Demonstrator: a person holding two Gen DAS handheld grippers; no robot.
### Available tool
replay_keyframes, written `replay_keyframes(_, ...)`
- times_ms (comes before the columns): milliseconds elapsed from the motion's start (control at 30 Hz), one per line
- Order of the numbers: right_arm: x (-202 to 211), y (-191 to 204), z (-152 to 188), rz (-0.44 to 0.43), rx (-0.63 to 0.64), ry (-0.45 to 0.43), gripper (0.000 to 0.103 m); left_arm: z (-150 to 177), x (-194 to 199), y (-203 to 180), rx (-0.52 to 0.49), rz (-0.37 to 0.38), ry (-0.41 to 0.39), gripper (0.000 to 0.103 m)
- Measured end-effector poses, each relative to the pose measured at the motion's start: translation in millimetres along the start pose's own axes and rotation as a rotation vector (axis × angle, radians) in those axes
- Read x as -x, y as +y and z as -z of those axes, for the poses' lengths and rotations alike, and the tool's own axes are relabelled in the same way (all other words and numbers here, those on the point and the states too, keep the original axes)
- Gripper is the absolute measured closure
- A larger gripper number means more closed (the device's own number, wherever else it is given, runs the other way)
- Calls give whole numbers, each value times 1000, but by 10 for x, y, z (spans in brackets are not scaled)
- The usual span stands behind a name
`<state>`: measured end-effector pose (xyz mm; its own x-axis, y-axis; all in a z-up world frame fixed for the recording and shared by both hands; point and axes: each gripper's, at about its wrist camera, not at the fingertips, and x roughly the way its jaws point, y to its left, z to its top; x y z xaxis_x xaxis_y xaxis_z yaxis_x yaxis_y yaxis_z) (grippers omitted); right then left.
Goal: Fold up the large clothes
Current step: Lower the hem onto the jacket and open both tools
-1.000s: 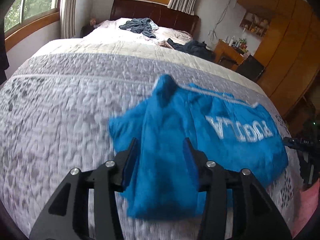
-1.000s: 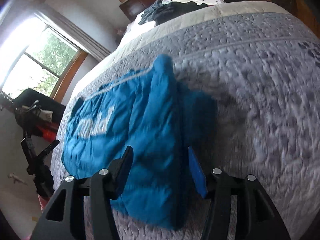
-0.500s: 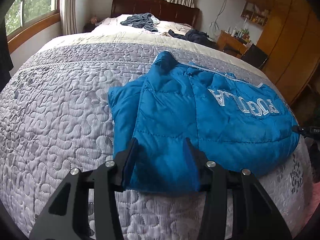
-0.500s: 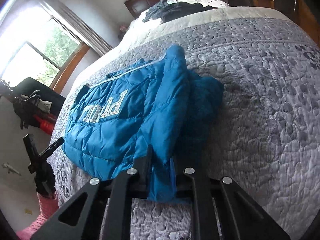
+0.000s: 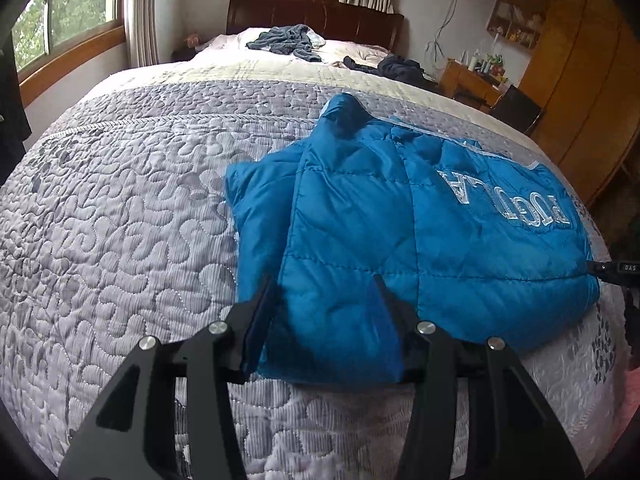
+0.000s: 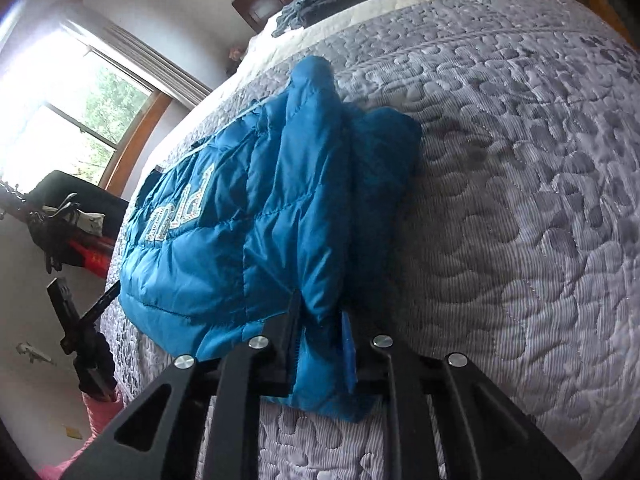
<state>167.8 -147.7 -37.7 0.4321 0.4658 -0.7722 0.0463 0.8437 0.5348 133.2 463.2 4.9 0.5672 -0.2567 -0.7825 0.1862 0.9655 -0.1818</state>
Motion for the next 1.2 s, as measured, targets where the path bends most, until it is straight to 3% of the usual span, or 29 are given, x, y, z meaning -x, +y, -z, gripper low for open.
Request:
replay_keyframes(233, 160, 77, 26, 22, 26, -37, 77, 43, 183, -64, -6, 2, -14, 54)
replay_keyframes(500, 297, 112, 39, 29, 43, -55, 75, 63, 317, -154, -36, -8, -35, 52)
replay_keyframes(700, 162, 76, 64, 54, 36, -28, 75, 59, 155, -87, -18, -31, 2, 52)
replay_keyframes(833, 185, 87, 64, 50, 42, -31, 73, 42, 130, 66, 41, 14, 28, 49)
replay_keyframes(867, 202, 99, 61, 50, 47, -33, 71, 23, 152, 99, 51, 30, 27, 47)
replay_keyframes(933, 267, 120, 54, 41, 56, -49, 51, -25, 187, 154, 71, 58, 24, 39)
replay_keyframes(1000, 334, 134, 37, 33, 62, -72, 47, -76, 192, 225, 96, 81, 26, 35)
replay_keyframes(1100, 397, 109, -8, 4, 50, -96, 23, -184, 120, 323, 123, 100, 42, 28)
replay_keyframes(1200, 366, 15, -80, -28, 28, -84, 19, -269, -72, 423, 149, 148, 90, 27)
